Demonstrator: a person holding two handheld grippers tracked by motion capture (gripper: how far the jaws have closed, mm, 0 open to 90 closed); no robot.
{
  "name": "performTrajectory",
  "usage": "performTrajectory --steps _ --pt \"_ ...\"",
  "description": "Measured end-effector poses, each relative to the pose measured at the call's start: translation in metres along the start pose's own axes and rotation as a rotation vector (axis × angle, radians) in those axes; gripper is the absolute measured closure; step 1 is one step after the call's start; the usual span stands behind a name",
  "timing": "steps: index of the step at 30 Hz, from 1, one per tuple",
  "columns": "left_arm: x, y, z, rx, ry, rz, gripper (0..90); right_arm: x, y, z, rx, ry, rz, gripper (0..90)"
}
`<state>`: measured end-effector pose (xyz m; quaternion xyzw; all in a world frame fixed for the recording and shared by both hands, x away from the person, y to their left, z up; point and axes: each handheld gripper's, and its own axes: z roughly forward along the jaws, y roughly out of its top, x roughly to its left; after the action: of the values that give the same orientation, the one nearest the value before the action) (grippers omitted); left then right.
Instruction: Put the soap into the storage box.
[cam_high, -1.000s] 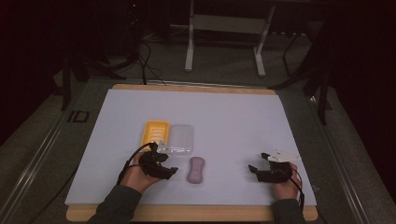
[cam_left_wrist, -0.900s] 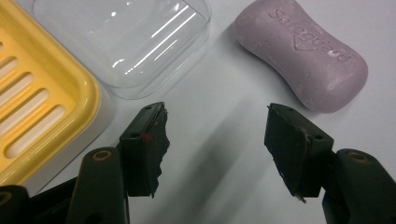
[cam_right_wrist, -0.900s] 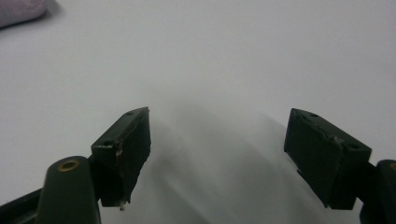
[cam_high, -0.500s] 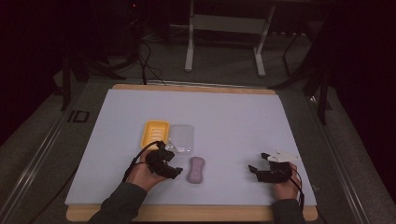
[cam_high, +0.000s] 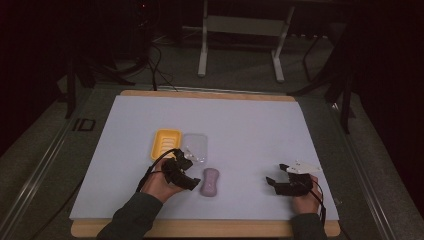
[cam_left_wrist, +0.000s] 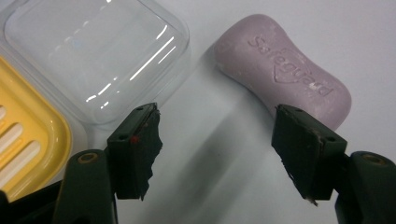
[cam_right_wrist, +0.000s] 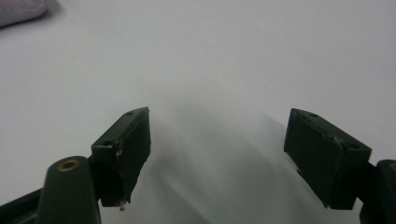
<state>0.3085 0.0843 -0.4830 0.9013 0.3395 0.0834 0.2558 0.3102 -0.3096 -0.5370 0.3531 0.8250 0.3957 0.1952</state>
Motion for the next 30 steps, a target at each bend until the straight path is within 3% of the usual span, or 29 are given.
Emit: performTrajectory --steps 16,25,30 --pt "-0.010 0.013 0.004 0.023 -0.011 0.014 26.8 0.000 0.000 0.000 0.000 0.000 -0.002 22.5" --pt "-0.015 0.020 0.009 0.026 0.020 -0.006 17.4 0.000 0.000 0.000 0.000 0.000 -0.005 22.5" --pt "-0.018 0.026 0.012 0.041 0.026 0.004 15.3 0.000 0.000 0.000 0.000 0.001 -0.006 22.5"
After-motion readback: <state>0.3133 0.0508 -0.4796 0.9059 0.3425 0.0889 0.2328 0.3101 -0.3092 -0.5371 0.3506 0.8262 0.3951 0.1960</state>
